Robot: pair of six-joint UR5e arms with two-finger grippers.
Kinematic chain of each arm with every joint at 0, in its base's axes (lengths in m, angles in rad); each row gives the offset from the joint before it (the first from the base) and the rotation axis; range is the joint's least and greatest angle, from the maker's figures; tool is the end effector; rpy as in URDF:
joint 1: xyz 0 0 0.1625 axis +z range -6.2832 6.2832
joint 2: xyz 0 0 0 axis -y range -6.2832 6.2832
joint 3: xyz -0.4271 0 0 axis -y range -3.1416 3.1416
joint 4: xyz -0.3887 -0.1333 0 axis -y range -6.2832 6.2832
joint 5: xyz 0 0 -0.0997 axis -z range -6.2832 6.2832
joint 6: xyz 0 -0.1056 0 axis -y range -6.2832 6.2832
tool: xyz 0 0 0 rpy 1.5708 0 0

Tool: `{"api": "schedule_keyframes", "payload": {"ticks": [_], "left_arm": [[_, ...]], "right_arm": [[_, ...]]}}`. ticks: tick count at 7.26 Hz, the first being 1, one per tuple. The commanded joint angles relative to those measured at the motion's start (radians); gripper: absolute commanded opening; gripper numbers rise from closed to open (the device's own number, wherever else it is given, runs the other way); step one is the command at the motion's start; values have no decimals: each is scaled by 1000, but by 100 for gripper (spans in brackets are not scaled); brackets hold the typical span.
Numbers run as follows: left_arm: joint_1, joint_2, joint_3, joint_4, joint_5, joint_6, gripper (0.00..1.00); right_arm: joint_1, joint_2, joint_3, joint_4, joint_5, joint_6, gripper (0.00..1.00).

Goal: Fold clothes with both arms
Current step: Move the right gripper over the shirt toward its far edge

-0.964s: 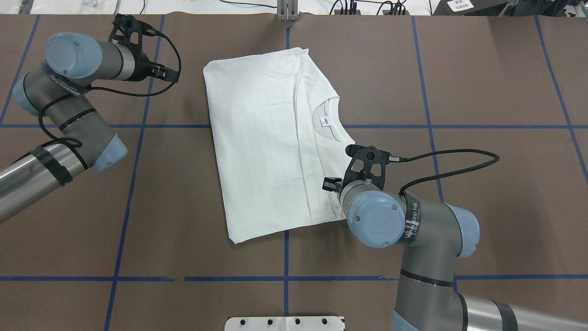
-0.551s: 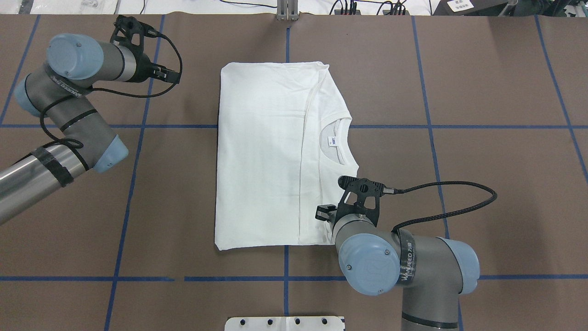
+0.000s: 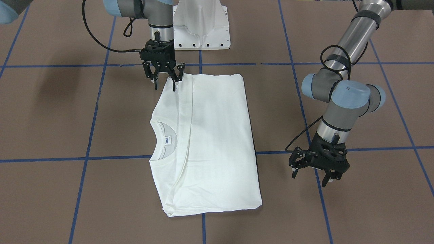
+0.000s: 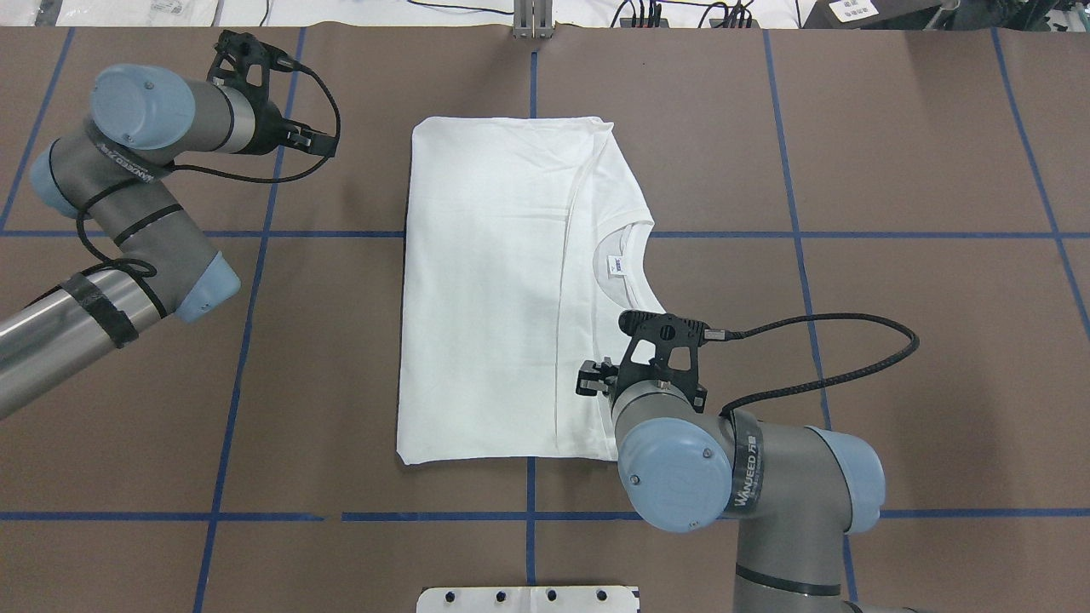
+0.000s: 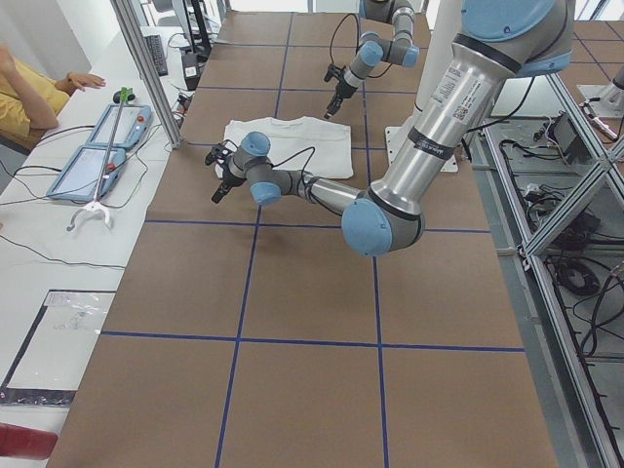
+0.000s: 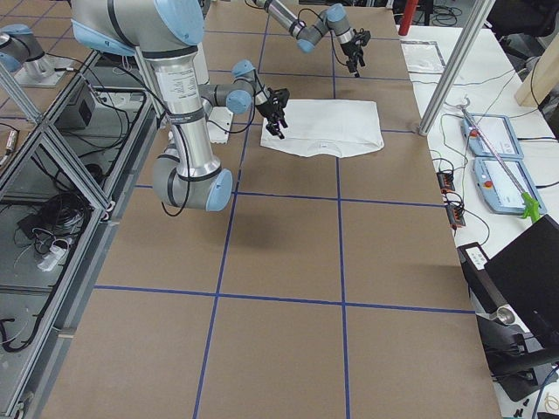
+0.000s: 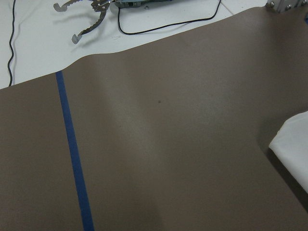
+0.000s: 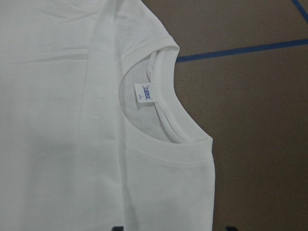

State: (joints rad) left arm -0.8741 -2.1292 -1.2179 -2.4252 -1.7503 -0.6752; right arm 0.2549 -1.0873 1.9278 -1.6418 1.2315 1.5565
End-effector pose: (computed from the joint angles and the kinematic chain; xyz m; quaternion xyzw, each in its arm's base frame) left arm 0.3910 -0.6457 0.4092 0.3406 0.3787 0.0545 0.8588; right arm -0.5369 -0.3140 0.2532 0.2047 -0.3456 0.1726 0.8994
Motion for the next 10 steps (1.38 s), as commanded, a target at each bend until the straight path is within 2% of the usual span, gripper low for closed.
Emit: {"api": "schedule_keyframes", "payload": {"ticks": [1, 2, 5, 6, 7, 9, 10], "left_arm": [[1, 2, 0, 0, 0, 0, 100], [1, 2, -3, 0, 0, 0, 100], [1, 3, -12, 2, -2, 0, 100], [1, 3, -14, 0, -2, 0, 100], [1, 5, -11, 2, -2, 0, 100], [4, 25, -18, 0, -2, 0, 100], [4, 25, -19, 0, -2, 0, 100]], "right_arm": [[93, 152, -79, -117, 78, -44, 100], [136, 223, -175, -121, 103, -55, 100], [263, 465, -561, -92, 202, -131, 100], [283, 553, -731, -26, 224, -134, 100], [290, 572, -825, 32, 223, -142, 100], [293, 572, -900, 40, 224, -205, 100], [293, 570, -902, 36, 249, -216, 100]]}}
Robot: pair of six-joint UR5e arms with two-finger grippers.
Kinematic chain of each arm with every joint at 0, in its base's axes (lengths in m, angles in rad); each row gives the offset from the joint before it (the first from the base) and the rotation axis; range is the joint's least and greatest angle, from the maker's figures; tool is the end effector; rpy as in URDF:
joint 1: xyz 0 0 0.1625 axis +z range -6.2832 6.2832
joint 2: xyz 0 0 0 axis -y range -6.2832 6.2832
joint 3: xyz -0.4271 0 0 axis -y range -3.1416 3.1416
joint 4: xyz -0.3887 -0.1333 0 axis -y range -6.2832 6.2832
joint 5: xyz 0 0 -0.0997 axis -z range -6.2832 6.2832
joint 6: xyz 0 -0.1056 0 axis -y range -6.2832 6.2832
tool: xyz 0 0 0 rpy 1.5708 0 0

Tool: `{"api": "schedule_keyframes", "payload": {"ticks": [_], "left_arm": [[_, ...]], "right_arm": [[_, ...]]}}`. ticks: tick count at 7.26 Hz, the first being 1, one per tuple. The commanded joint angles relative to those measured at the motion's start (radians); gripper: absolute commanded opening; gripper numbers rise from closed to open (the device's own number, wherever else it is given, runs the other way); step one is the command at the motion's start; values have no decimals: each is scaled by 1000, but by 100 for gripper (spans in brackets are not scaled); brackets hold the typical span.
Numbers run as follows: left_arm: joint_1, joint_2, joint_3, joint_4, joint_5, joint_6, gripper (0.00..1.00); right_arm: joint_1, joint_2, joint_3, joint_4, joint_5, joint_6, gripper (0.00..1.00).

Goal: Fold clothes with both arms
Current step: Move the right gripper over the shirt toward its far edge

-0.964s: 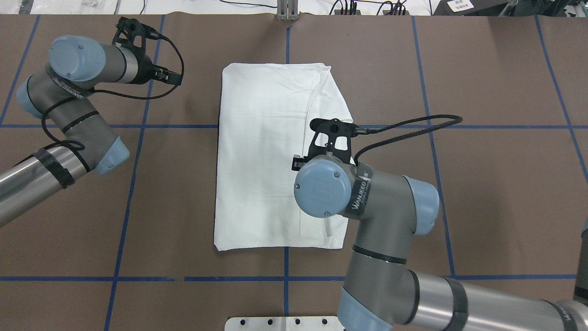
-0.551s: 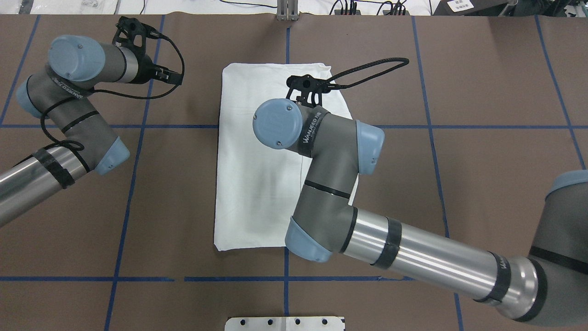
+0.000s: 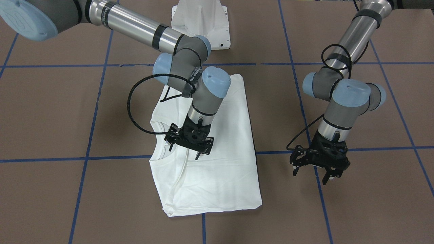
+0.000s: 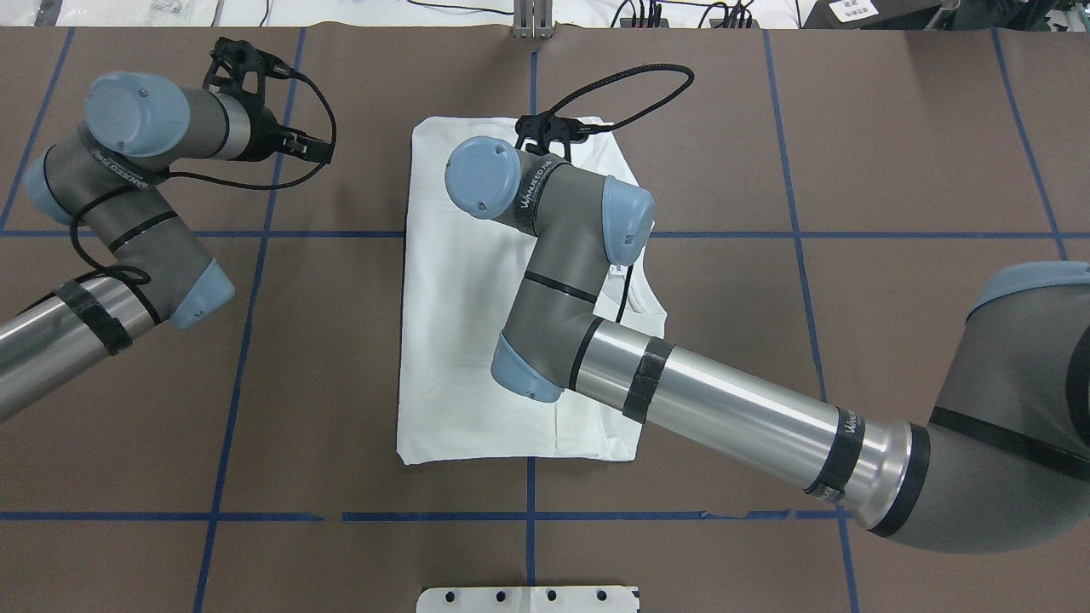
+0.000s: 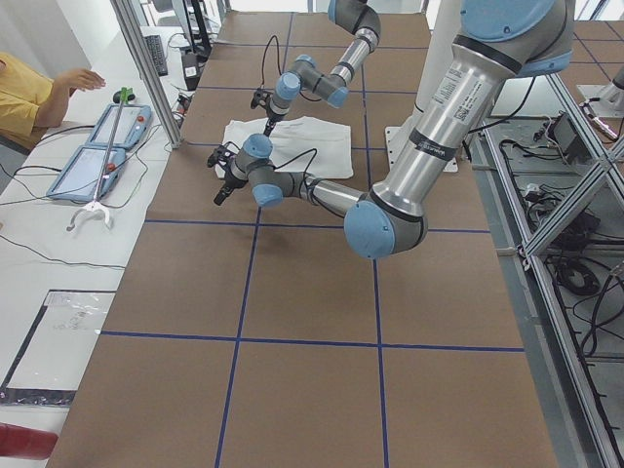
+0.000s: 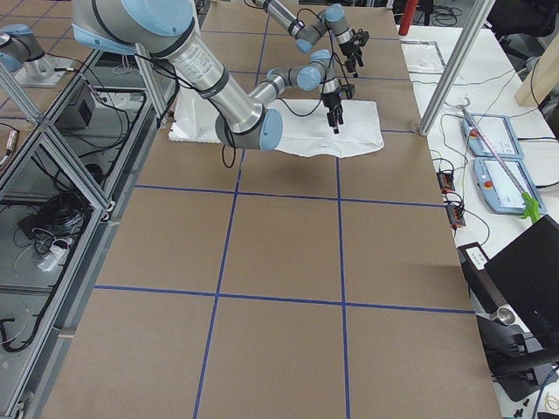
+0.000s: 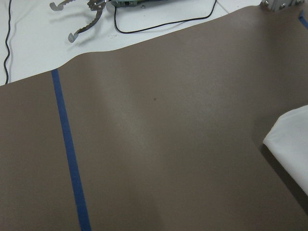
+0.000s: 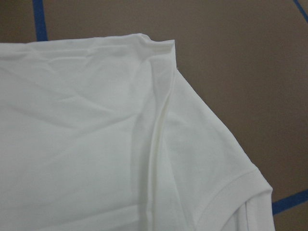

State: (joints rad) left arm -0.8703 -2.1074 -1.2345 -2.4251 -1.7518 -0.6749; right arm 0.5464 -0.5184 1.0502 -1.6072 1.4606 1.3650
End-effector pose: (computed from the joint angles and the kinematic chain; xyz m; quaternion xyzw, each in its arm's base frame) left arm 0.3889 -0.6385 0.4168 0.3377 0.3785 0.0565 0.8600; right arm -0.6455 -0.5622 0.2220 0.1396 -0.2081 0.1774 0.9517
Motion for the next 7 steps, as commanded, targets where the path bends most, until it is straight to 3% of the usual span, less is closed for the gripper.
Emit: {"api": "schedule_keyframes", "payload": {"ticks": [1, 7], "left_arm": [[1, 3, -2, -2, 0, 0, 100], [13, 3, 0, -2, 2, 0, 100]], "right_arm": [[0, -2, -26, -16, 42, -29, 100], [15, -2, 10, -183, 43, -220, 100]]}}
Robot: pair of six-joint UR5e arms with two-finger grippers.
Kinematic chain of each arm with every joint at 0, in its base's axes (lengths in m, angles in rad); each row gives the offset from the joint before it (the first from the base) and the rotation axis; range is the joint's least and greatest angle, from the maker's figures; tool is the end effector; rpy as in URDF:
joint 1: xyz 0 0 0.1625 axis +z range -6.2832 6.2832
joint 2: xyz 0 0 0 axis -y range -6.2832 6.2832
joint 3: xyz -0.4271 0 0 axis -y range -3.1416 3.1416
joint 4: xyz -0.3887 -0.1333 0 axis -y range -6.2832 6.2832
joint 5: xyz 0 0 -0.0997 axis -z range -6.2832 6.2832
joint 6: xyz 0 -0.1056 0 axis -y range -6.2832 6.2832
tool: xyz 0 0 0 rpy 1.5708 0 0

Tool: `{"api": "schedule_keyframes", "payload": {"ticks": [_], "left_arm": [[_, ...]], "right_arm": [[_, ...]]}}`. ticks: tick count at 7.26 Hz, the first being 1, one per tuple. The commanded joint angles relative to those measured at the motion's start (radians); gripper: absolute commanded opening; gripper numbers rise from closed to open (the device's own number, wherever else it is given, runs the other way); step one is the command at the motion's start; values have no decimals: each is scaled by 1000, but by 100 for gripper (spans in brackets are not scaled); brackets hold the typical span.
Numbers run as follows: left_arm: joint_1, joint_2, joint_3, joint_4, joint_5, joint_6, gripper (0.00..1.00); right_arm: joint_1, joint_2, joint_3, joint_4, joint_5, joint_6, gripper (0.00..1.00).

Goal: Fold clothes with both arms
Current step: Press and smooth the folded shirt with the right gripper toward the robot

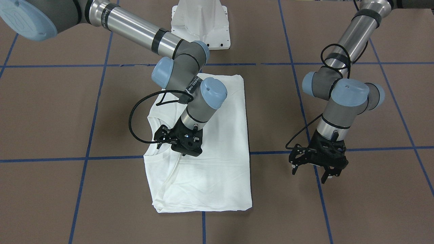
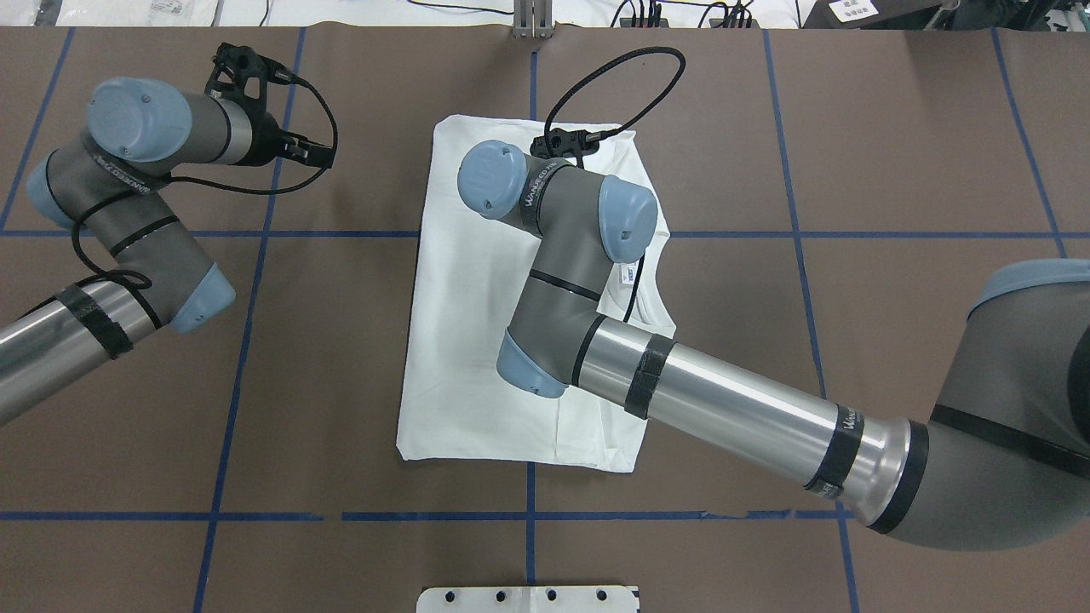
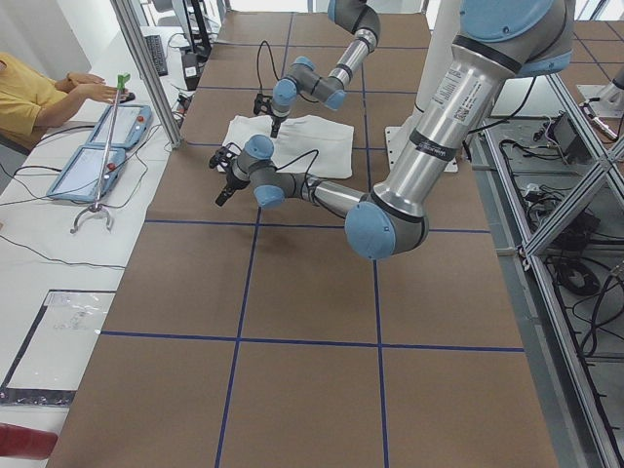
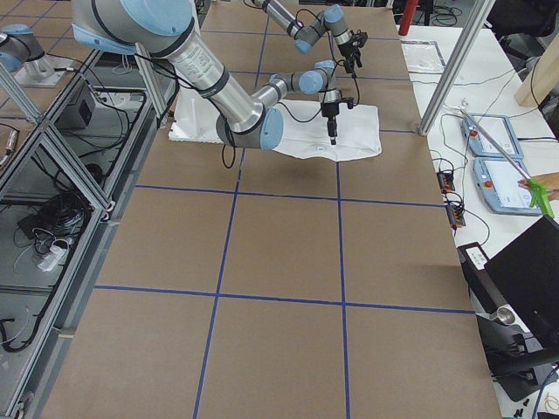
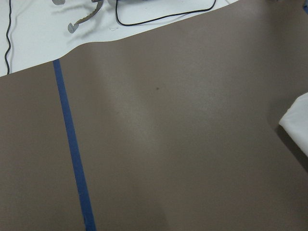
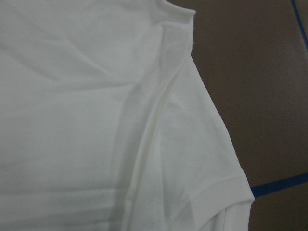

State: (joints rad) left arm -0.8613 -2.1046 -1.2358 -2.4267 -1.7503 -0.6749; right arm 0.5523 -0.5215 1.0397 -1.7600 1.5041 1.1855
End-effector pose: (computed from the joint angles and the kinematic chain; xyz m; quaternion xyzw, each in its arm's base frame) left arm 0.3939 -0.6344 0.4180 0.3364 0.3795 0.0600 0.8598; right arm -0.6384 -0.5583 0.2502 0.1033 -0.1311 0.0877 0.9821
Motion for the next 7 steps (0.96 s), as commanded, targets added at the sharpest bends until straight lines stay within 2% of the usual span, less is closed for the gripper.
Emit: {"api": "schedule_keyframes", "payload": {"ticks": [1, 7], "left_arm": [[5, 0, -1, 0, 0, -6, 100], [15, 0, 2, -18, 0, -25, 100]], "right_arm": [[12, 2, 23, -33, 1, -41, 100], [14, -20, 32, -56, -4, -49, 100]]}}
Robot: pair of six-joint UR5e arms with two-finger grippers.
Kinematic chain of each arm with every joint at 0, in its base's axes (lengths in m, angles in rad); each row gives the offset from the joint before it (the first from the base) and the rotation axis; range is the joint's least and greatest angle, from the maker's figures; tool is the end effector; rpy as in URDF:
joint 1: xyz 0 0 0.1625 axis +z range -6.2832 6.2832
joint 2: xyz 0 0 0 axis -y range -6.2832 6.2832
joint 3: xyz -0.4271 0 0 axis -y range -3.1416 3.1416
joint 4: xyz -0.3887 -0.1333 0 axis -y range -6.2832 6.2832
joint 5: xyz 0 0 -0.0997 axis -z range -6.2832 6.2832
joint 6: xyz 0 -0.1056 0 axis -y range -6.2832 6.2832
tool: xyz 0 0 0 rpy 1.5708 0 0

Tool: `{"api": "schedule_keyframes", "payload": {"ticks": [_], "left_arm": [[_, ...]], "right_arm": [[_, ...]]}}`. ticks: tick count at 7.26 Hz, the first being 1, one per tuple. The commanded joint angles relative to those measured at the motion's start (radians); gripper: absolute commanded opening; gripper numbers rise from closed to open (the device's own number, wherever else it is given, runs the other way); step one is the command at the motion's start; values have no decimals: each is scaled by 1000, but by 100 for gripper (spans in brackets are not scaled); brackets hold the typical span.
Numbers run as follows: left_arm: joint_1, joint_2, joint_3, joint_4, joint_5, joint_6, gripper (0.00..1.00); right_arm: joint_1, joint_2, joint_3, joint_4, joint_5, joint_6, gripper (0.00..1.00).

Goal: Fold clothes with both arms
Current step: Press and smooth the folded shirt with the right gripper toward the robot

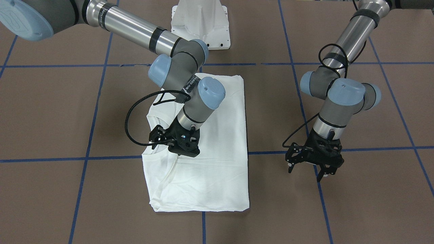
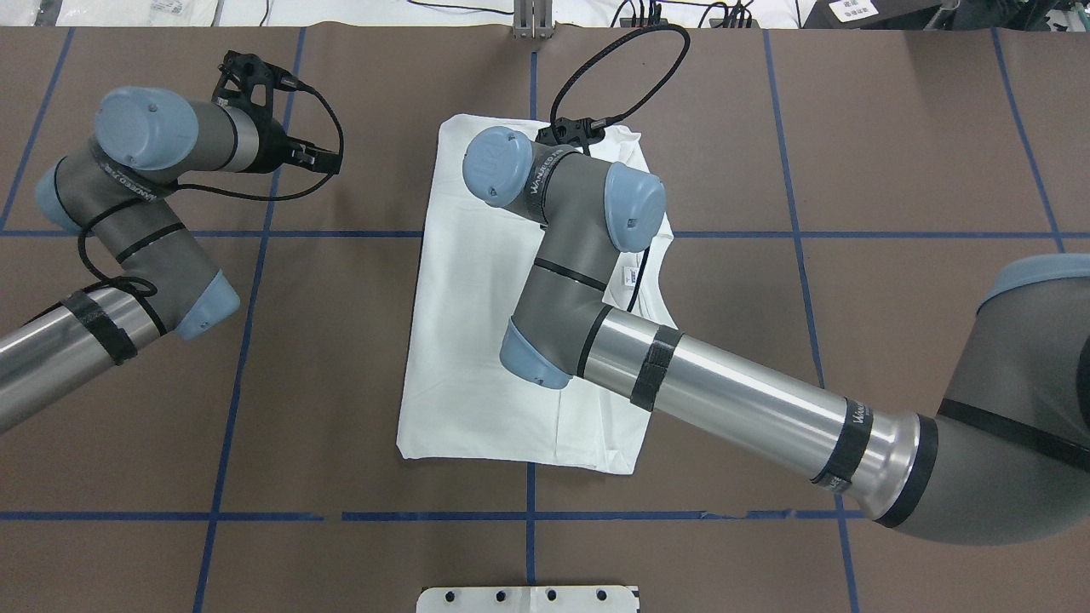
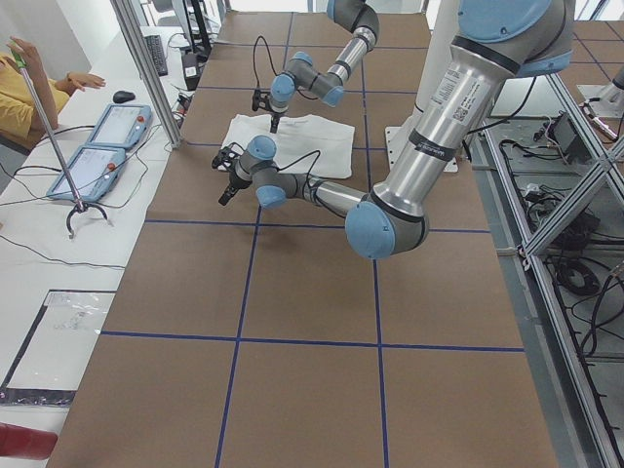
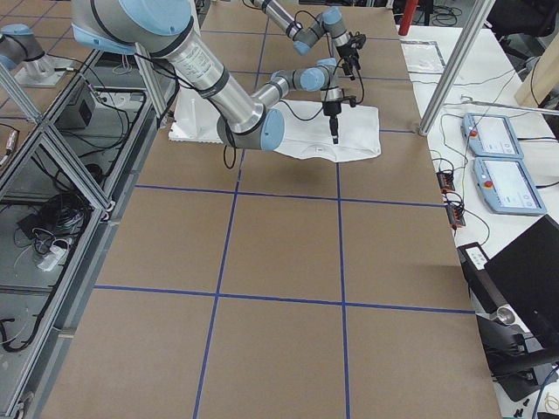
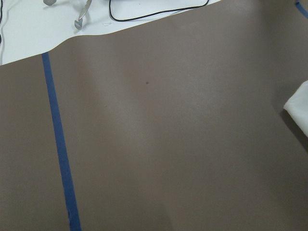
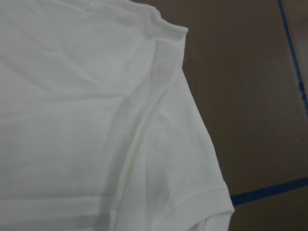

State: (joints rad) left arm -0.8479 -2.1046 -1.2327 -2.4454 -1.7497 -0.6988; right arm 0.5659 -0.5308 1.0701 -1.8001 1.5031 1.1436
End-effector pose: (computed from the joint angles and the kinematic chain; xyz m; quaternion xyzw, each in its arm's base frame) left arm 0.4021 -0.6289 0.4170 0.3348 0.3896 0.0559 0.8561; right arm -0.6244 -0.5630 0.2490 0.1029 -0.1197 0.0736 0.9847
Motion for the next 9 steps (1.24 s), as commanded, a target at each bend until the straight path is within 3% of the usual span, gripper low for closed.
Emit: {"api": "schedule_keyframes", "payload": {"ticks": [1, 3, 5, 7, 9], "left_arm": [[1, 0, -1, -1, -1, -1, 100], [0, 0, -2, -1, -1, -1, 100], [0, 0, -4, -1, -1, -2, 100], [1, 0, -4, -1, -1, -1, 100], [1, 0, -4, -1, -1, -1, 100]], "right_arm": [[0, -38, 54, -69, -6, -62, 100], [6, -154, 190, -127, -20, -120, 100], [9, -245, 255, -111, -58, -166, 100], [14, -244, 360, -111, -47, -168, 100], [6, -232, 465, -108, 18, -74, 100]]}}
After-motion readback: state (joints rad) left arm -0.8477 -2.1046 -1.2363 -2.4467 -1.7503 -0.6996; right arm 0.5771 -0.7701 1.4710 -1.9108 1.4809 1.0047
